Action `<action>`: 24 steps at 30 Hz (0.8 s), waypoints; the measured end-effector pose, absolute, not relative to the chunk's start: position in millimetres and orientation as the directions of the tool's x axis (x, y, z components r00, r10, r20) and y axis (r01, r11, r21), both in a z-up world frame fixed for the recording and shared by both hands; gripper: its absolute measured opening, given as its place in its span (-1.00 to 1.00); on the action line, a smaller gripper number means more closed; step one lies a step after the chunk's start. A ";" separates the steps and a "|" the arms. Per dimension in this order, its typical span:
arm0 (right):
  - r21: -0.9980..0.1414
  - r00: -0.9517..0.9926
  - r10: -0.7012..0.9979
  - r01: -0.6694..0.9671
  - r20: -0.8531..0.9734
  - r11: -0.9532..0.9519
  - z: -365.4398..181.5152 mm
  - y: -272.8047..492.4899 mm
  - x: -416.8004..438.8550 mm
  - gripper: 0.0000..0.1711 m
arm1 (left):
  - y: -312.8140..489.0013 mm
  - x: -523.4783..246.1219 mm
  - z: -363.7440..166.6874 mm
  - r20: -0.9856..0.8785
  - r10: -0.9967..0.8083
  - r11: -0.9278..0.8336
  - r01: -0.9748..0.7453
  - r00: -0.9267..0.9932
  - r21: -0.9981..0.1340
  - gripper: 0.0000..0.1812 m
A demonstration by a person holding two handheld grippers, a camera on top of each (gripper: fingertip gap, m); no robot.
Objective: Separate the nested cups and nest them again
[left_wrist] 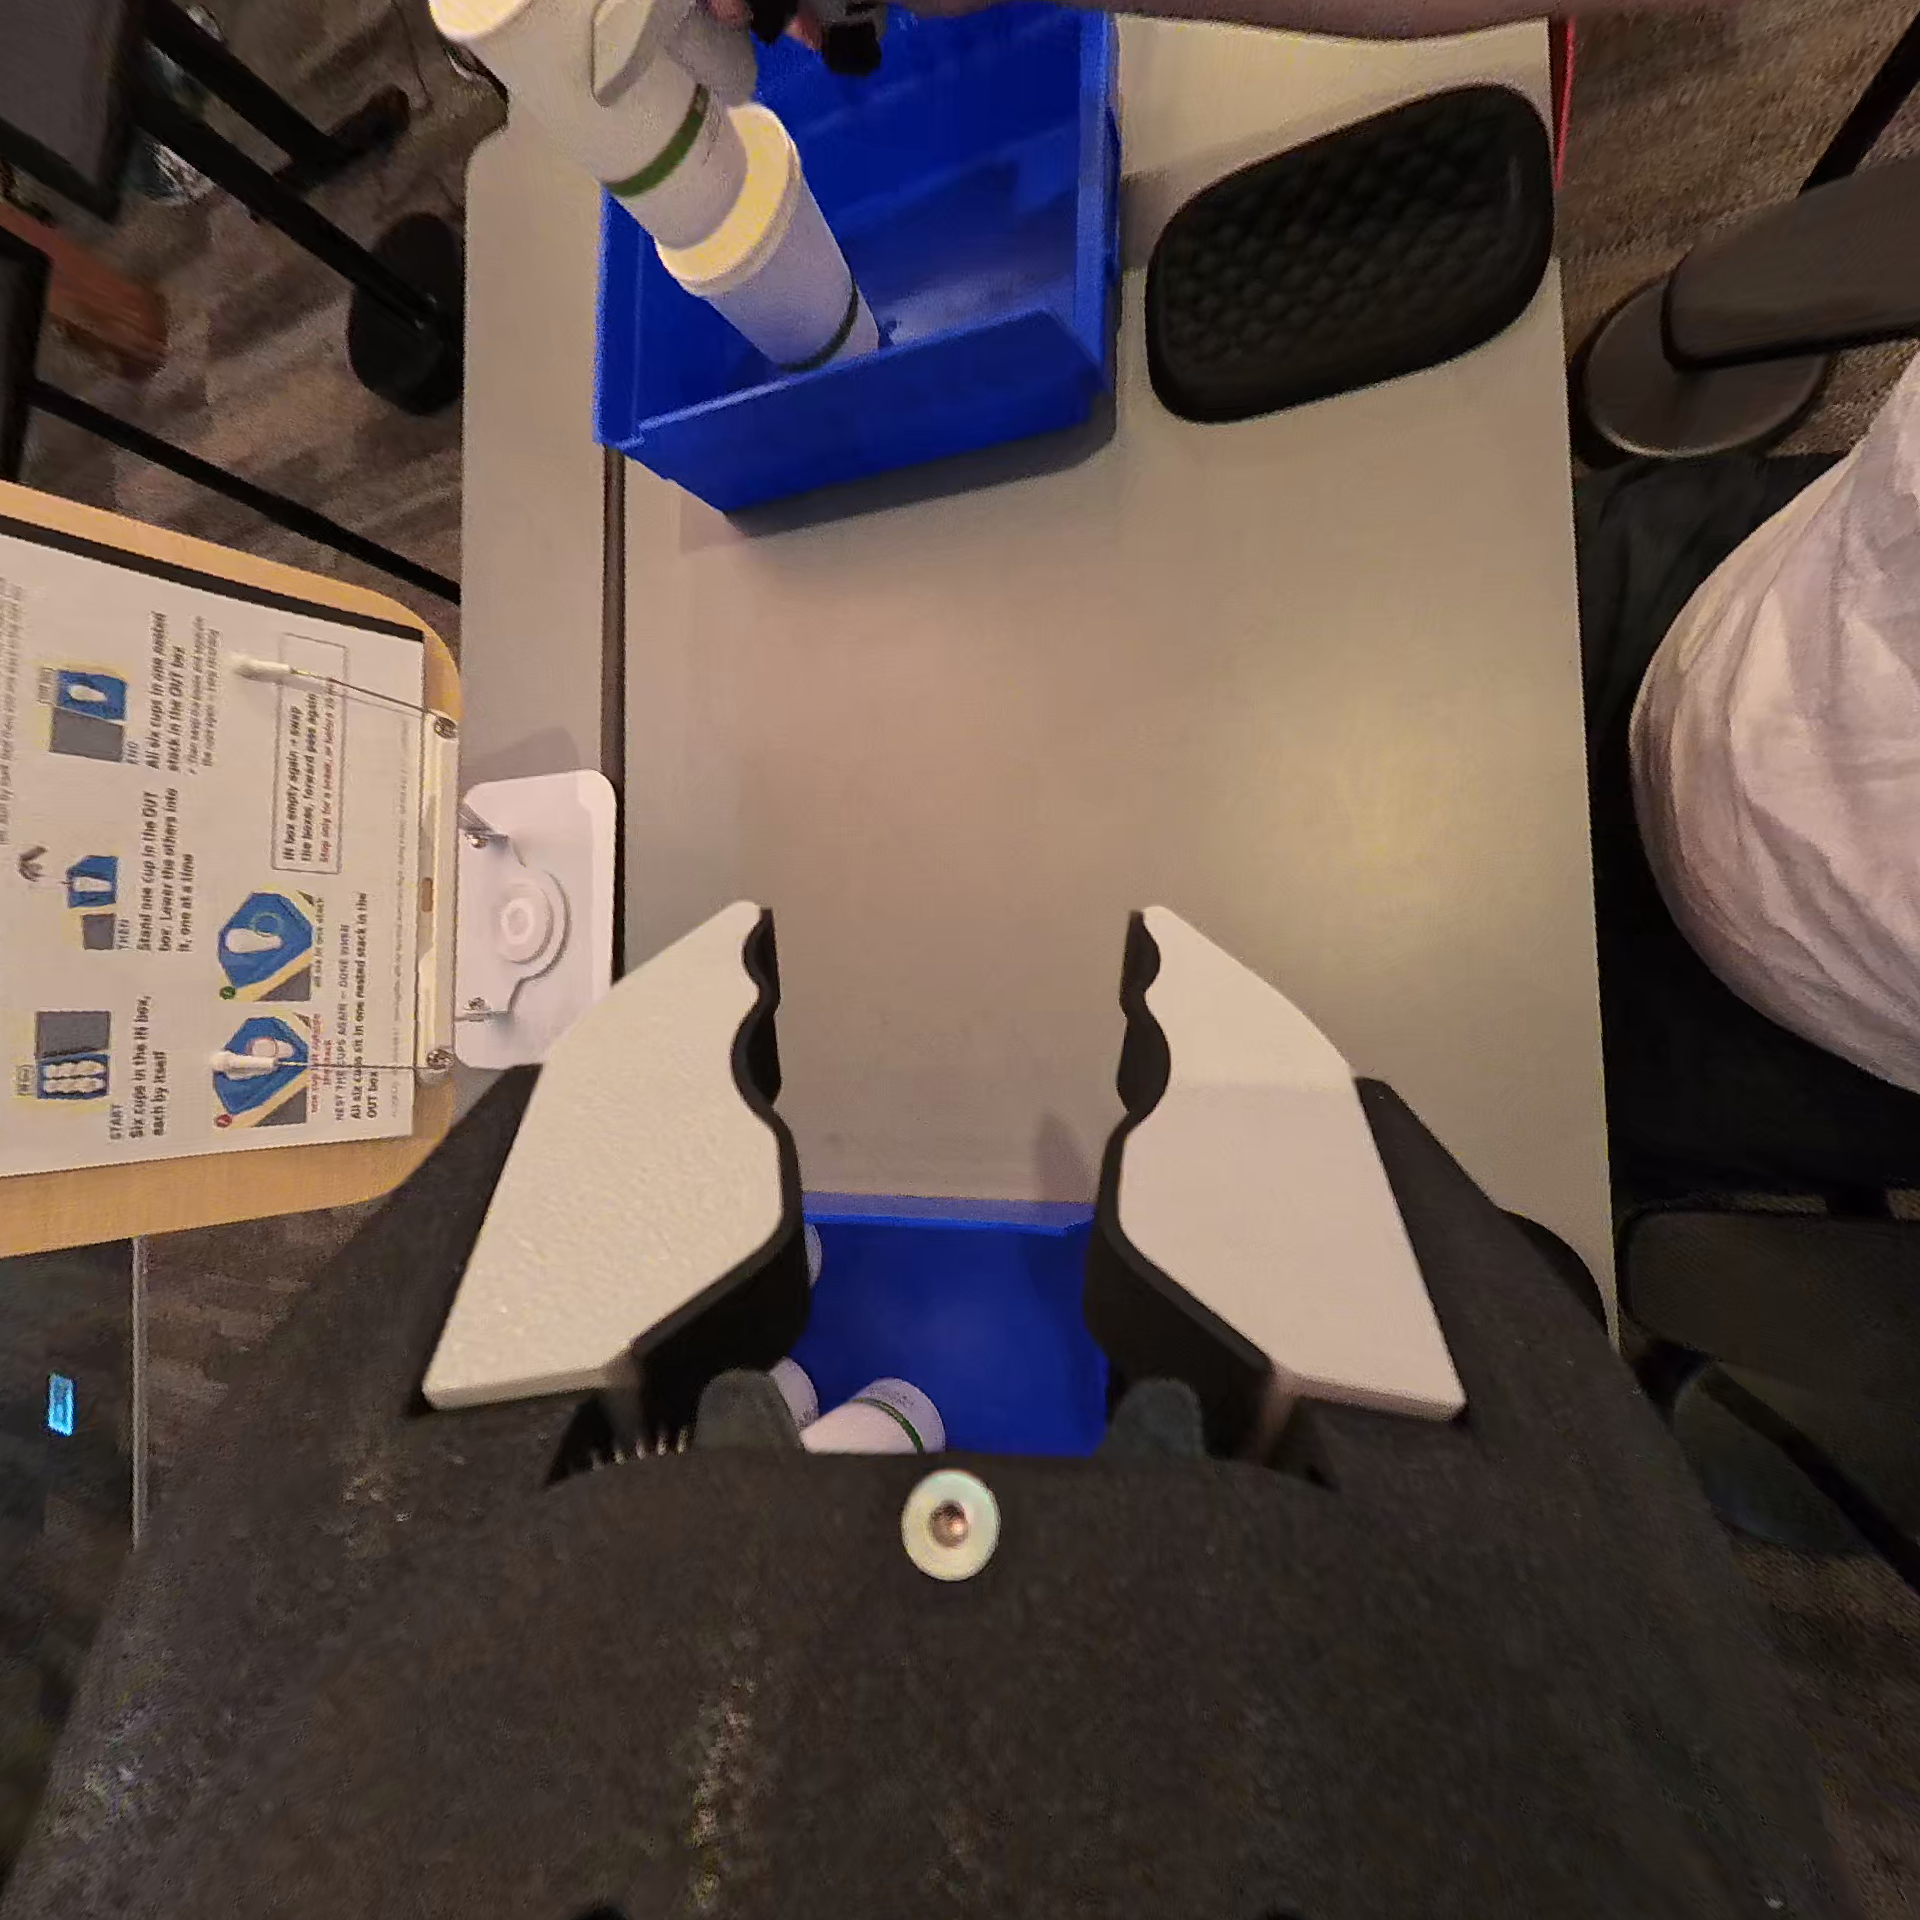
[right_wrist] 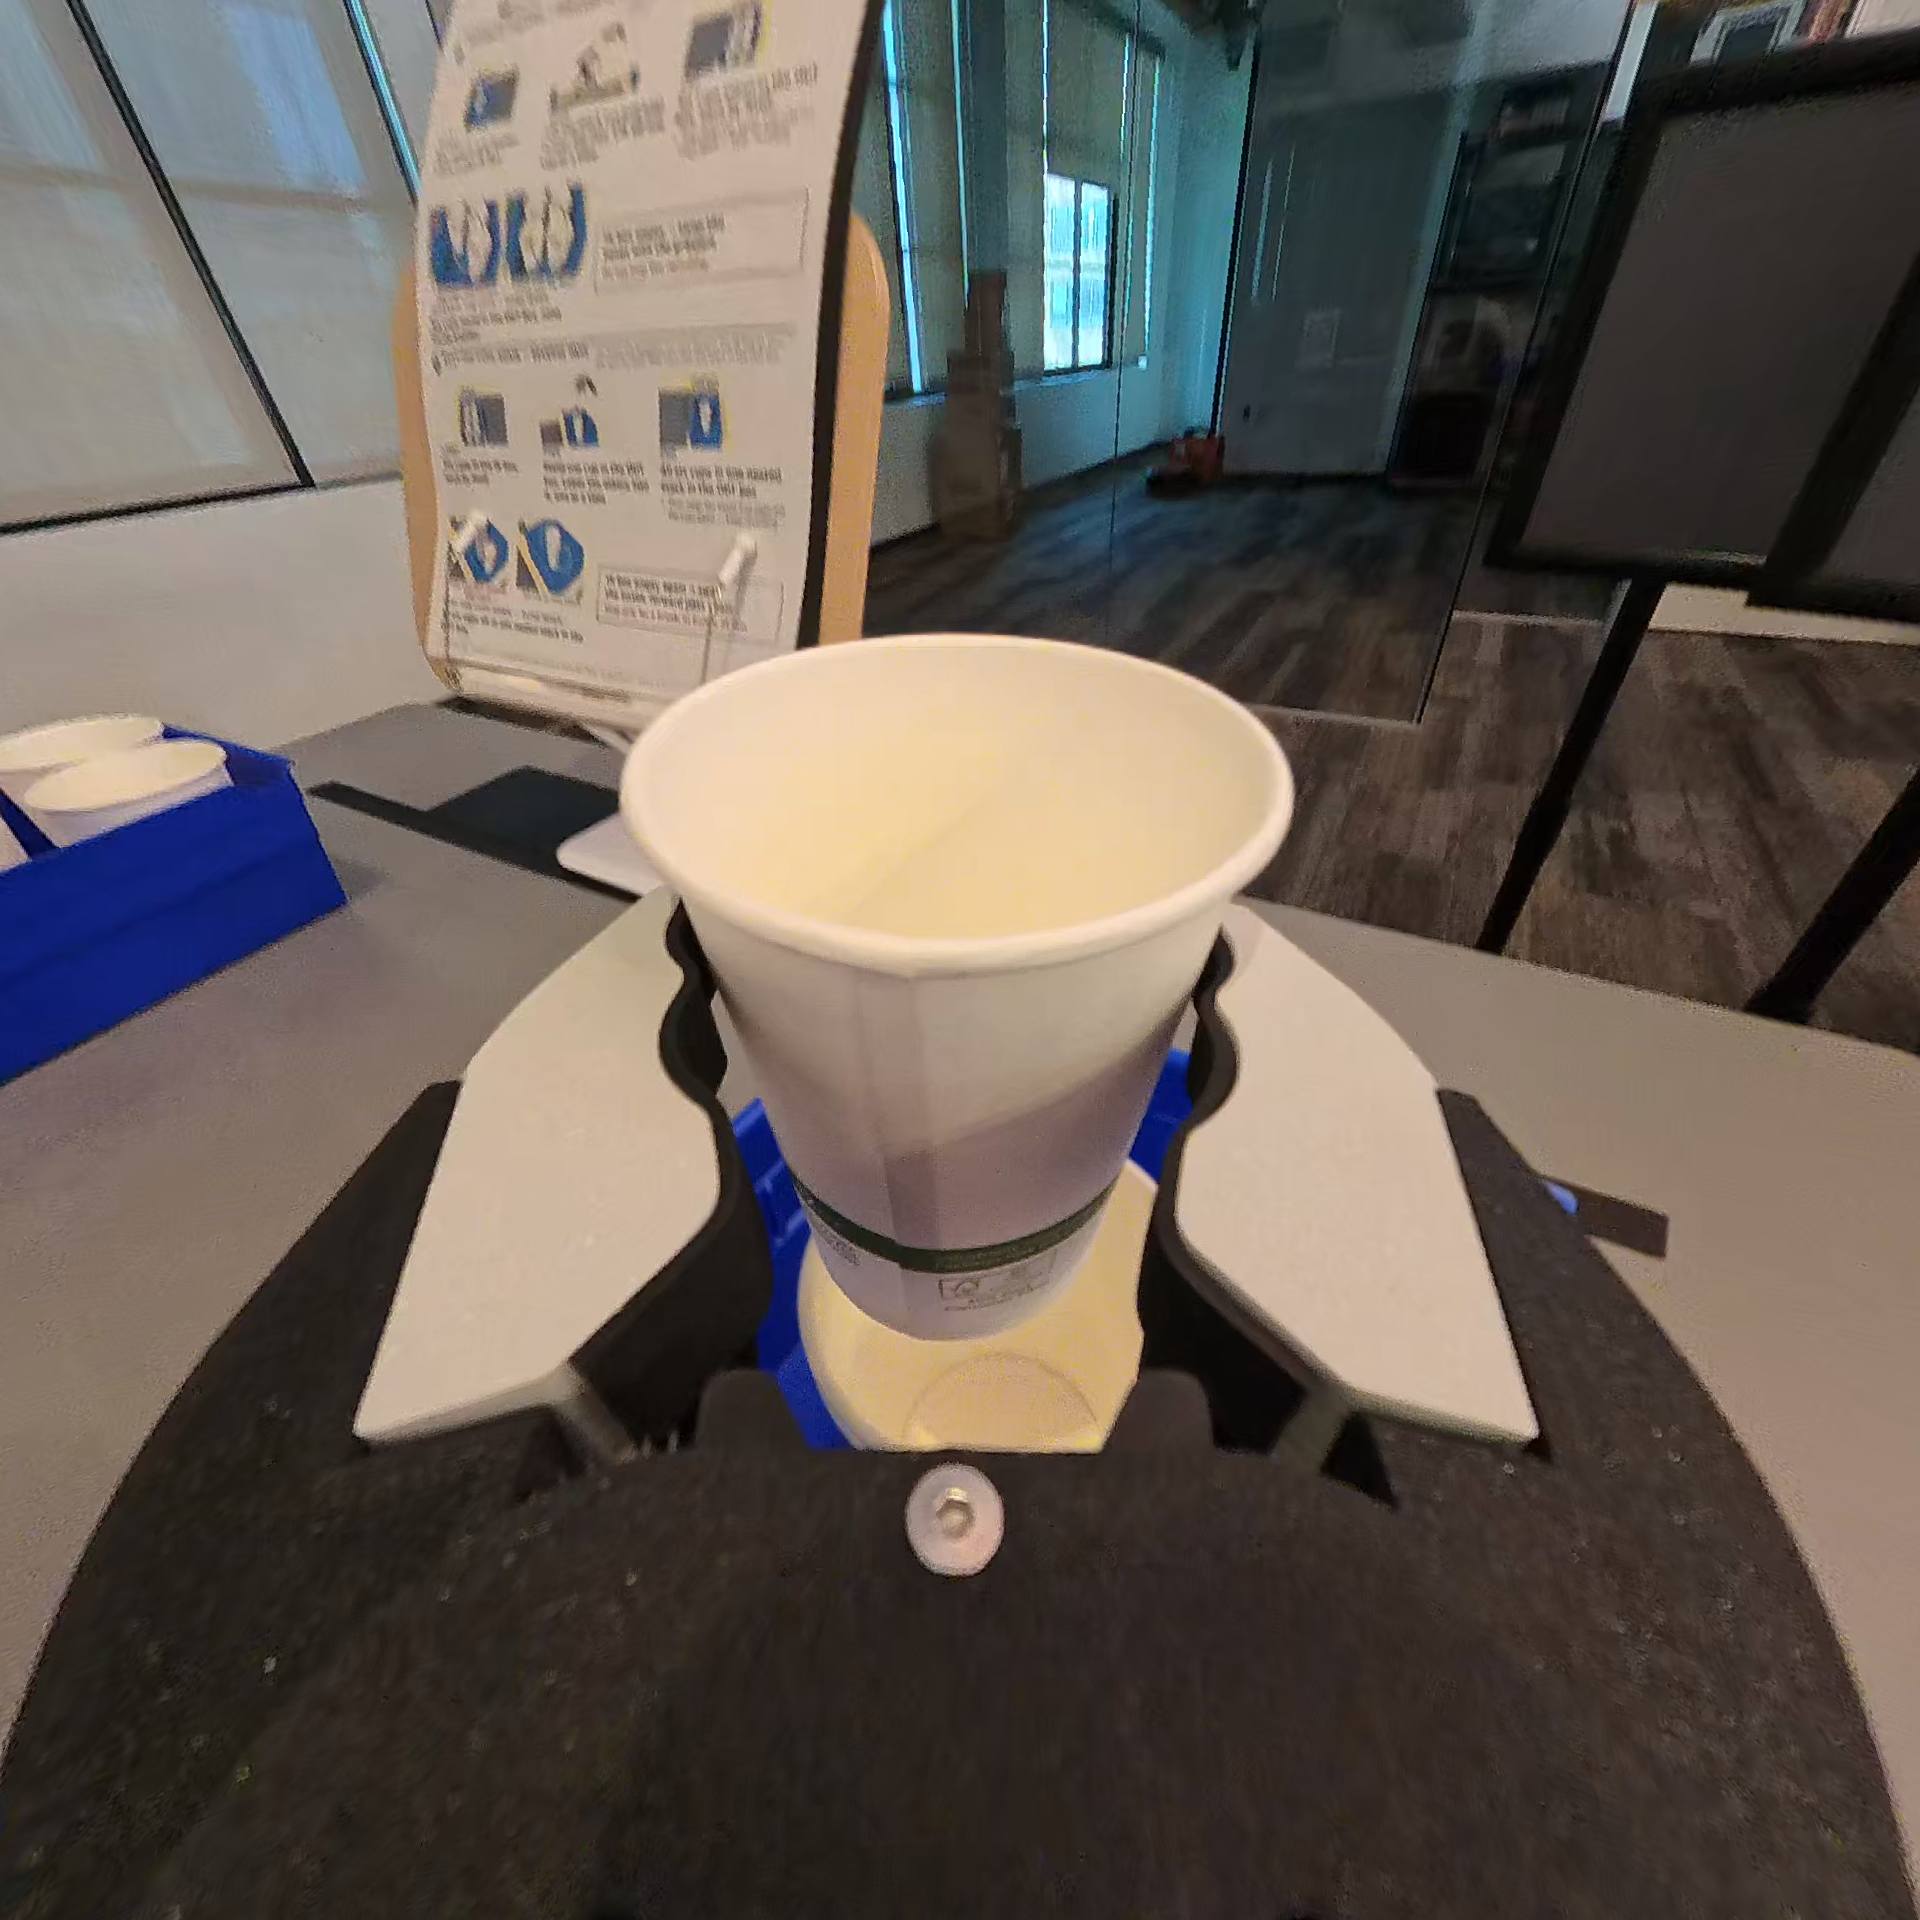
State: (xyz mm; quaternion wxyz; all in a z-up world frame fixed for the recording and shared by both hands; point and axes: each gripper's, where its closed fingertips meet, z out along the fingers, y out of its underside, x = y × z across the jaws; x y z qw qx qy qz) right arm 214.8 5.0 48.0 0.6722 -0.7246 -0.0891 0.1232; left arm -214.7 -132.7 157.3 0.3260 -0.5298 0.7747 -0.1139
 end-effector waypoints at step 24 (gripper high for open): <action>-0.844 0.934 0.283 0.326 0.218 -0.426 -18.6 -27.6 220.0 0.33 | -25.4 -318.4 113.8 -0.421 -0.903 0.086 -0.925 0.085 -0.370 -0.33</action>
